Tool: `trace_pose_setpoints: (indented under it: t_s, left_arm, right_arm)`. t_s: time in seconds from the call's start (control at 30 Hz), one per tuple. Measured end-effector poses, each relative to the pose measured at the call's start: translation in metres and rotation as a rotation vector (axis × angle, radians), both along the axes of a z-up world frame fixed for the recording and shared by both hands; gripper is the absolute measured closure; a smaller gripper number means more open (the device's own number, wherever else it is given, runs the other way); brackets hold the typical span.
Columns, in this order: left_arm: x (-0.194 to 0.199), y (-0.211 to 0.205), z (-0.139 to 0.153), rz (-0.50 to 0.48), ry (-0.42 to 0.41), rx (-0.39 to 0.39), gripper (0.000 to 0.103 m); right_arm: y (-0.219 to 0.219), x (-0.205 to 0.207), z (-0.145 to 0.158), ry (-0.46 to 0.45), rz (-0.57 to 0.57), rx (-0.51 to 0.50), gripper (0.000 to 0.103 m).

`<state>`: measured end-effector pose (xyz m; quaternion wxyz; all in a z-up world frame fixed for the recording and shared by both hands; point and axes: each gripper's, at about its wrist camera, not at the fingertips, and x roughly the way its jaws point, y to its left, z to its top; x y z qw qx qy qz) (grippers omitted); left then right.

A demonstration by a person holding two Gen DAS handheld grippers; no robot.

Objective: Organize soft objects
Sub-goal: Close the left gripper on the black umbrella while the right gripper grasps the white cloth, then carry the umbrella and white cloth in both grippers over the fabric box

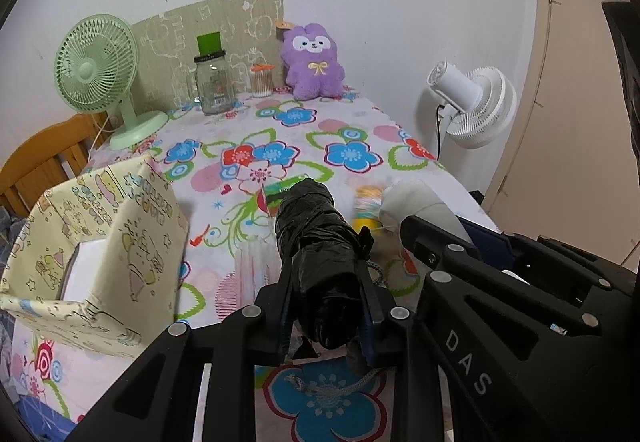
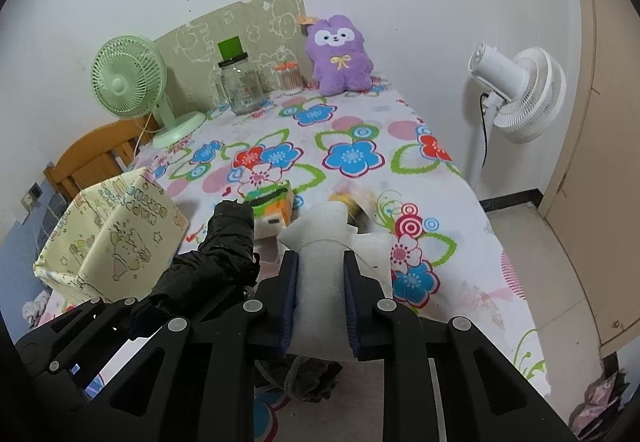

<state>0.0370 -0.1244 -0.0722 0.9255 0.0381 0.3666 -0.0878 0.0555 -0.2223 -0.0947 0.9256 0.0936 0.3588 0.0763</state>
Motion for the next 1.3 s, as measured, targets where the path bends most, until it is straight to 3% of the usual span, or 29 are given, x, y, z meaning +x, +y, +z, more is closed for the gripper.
trace_pose_setpoints:
  t_s: [0.67,1.3]
  left_arm:
    - [0.004,0.015,0.046,-0.011,-0.051,-0.026,0.077]
    - [0.014,0.048,0.071,0.011,-0.078,-0.022,0.077]
  right_arm:
    - [0.012,-0.002,0.050,-0.078,-0.005,-0.022,0.079]
    - [0.045,0.009,0.078,-0.107,0.026,-0.054,0.079]
